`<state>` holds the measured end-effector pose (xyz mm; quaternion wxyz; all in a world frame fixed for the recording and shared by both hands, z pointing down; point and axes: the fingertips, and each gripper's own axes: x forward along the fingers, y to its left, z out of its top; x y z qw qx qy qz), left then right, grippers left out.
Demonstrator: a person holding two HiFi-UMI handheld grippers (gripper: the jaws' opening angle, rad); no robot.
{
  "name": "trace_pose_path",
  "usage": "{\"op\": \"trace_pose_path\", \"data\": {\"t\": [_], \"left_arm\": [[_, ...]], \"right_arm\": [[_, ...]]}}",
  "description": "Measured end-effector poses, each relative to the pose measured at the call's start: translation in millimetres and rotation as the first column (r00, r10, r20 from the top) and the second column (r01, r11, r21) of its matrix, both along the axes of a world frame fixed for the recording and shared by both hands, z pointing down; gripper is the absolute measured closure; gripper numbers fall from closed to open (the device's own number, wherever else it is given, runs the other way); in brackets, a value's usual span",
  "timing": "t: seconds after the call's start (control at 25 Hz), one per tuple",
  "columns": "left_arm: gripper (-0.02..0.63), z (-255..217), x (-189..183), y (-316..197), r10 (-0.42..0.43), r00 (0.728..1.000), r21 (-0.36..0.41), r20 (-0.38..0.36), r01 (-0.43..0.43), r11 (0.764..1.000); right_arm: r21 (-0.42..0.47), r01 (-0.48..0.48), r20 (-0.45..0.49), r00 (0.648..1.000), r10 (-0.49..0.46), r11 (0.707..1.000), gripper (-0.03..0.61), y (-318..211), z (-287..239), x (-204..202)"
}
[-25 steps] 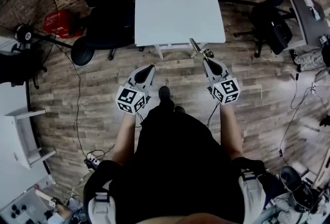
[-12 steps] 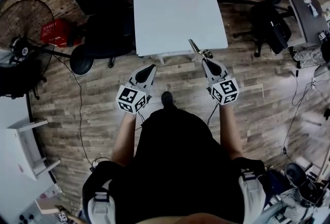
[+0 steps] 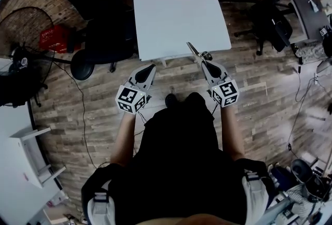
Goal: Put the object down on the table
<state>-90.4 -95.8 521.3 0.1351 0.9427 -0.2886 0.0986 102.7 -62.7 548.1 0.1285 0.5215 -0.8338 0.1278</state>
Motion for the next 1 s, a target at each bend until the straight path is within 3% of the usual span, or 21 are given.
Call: {"op": "trace_pose_path", "data": {"t": [0.24, 0.52, 1.0], "left_arm": [[0.594, 1.2, 14.3, -13.3, 0.003, 1.0, -0.005, 0.006, -0.003, 1.0], [0.594, 9.6, 18.1, -50.1, -0.062, 0.998, -0.022, 0.01, 0.062, 0.998], [0.594, -3.0, 58.7, -116.0, -0.087, 0.996, -0.011, -0.002, 0.087, 0.996]], "right_arm": [[-0.036, -0.024, -0.001, 1.0, 0.024, 0.999, 0.574, -10.2, 11.2, 24.9], [-0.061, 0.049, -0.003, 0.999, -0.049, 0.997, 0.574, -50.2, 12.6, 24.6], [-0.065, 0.102, 0.0, 0.995, -0.102, 0.993, 0.574, -123.3, 14.9, 47.1]]}}
